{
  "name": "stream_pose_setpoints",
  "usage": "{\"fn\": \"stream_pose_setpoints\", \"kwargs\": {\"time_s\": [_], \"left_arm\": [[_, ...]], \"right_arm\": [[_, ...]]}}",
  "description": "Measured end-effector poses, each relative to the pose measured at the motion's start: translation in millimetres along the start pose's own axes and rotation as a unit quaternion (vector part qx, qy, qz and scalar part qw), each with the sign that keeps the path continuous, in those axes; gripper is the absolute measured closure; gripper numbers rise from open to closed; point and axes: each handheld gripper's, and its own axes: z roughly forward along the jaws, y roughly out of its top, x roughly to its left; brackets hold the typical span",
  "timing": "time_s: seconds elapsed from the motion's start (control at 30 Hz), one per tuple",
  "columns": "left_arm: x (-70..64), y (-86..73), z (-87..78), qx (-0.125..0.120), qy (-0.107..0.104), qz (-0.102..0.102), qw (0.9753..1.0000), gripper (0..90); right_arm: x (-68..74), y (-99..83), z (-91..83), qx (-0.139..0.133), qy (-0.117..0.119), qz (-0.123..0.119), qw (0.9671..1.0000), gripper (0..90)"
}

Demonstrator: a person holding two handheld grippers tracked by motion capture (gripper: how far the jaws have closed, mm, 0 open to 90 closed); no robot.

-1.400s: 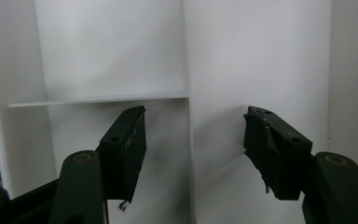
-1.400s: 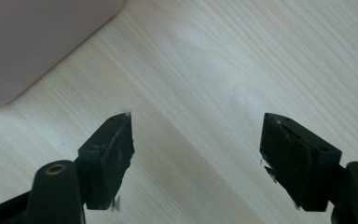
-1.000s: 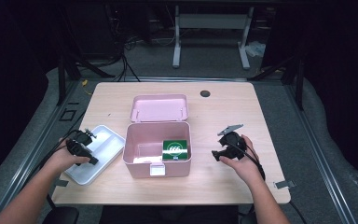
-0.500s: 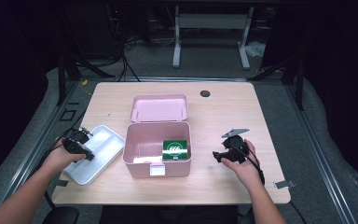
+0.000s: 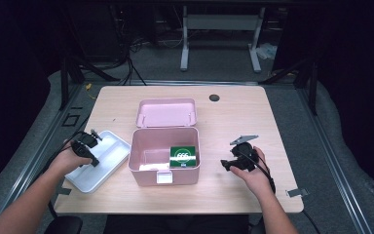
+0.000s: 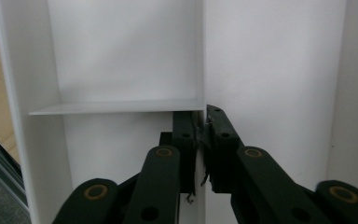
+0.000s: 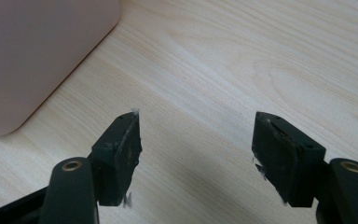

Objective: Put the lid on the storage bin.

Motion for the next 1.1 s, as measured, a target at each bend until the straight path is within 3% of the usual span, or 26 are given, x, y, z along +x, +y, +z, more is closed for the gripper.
{"fn": "stream_pose_setpoints", "kwargs": {"time_s": [0.6, 0.77, 0.93, 1.1], "left_arm": [[1.8, 6.0, -2.3, 0.027, 0.002, -0.007, 0.9996, 89.3], [6.0, 4.0, -17.1, 0.017, -0.005, -0.019, 0.9997, 89.4], [9.4, 2.0, -38.2, 0.01, 0.0, 0.0, 1.0, 89.4], [11.2, -1.9, -55.1, -0.003, 0.003, 0.003, 1.0, 89.3]], "right_arm": [[-3.2, -1.9, 0.4, -0.004, 0.013, 0.01, 0.9999, 33.1], [-4.6, -2.6, 0.2, -0.005, 0.009, 0.014, 0.9998, 33.1], [-4.5, -2.9, 0.8, -0.006, 0.008, 0.011, 0.9999, 33.1], [-5.3, -3.2, 0.0, -0.008, 0.006, 0.014, 0.9999, 33.1]]}}
